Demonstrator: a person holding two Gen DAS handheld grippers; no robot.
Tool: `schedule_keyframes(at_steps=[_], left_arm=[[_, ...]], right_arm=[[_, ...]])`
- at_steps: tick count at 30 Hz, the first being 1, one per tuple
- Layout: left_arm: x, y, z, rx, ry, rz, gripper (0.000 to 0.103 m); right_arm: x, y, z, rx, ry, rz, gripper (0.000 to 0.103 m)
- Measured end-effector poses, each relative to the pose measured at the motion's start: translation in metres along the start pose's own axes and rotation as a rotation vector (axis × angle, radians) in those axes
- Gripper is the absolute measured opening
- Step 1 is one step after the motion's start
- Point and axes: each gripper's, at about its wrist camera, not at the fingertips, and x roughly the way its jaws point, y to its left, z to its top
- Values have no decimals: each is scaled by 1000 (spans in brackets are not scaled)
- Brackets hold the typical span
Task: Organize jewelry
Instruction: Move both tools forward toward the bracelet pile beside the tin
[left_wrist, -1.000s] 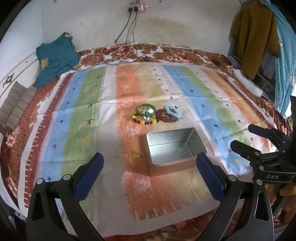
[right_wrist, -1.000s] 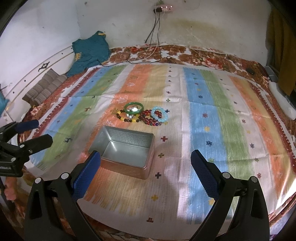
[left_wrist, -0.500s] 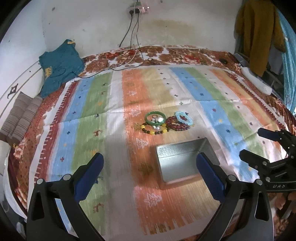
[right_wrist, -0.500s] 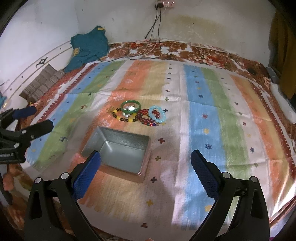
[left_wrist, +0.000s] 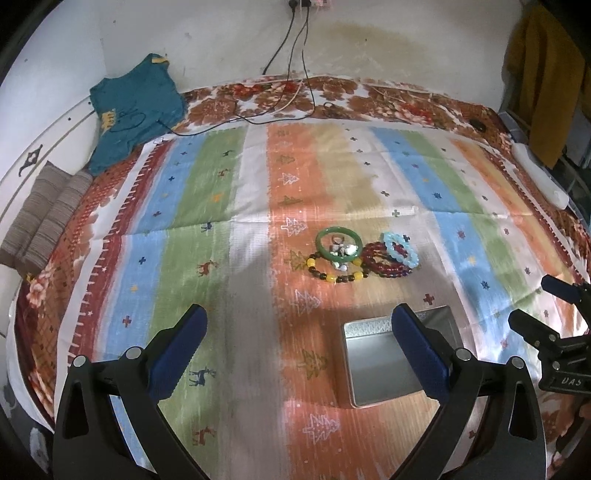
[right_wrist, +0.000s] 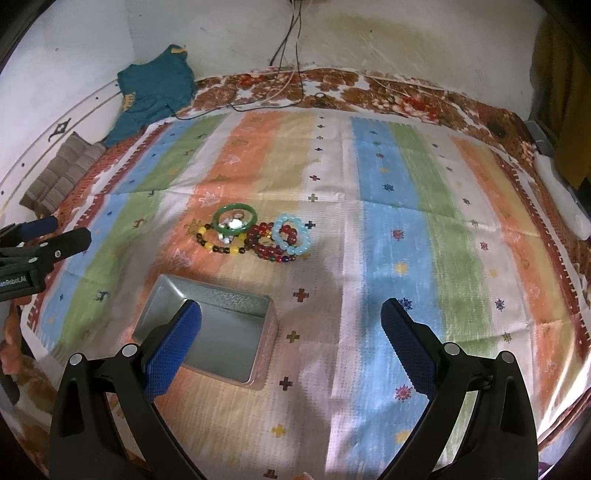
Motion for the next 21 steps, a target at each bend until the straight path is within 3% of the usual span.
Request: schedule_keyframes(at_steps=[21], left_arm=[[52, 3, 26, -14, 82, 26, 97]], right_arm=[[45, -16, 31, 39, 83, -37, 99]])
